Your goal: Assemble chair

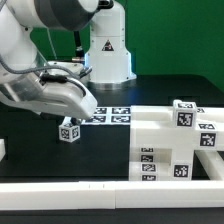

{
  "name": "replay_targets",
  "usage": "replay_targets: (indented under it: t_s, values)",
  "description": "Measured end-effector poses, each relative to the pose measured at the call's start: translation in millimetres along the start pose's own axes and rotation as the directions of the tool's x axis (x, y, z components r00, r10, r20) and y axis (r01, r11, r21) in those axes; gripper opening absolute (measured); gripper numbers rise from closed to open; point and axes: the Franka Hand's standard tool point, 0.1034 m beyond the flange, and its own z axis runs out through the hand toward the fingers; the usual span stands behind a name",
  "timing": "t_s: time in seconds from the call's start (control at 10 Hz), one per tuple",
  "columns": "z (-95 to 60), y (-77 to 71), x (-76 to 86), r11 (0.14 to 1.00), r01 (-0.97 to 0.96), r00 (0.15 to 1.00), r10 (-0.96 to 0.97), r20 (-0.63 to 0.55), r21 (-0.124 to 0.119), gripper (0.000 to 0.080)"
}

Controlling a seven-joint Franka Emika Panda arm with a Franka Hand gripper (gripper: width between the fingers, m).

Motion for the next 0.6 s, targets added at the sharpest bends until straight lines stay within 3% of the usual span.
replay_targets:
  t_s: [0.1,0.2,0.3,0.5,0.6]
  values:
    - [3.1,1.8,-0.7,1.0,-0.024,0.997,0.023,0.071,0.011,0.0649]
    - [11.2,5.2,-0.8,0.994,-0.093,0.971,0.08,0.226,0.05,0.0649]
    - [18.9,7.2,6.4,0.988,-0.14,0.936,0.11,0.334,0.066,0.0649]
    - [27.4,2.2,10.1,0.988,-0.148,0.922,0.121,0.367,0.046,0.0649]
    - [26.9,3.0,10.5,0.988,-0.148,0.923,0.12,0.366,0.048,0.0649]
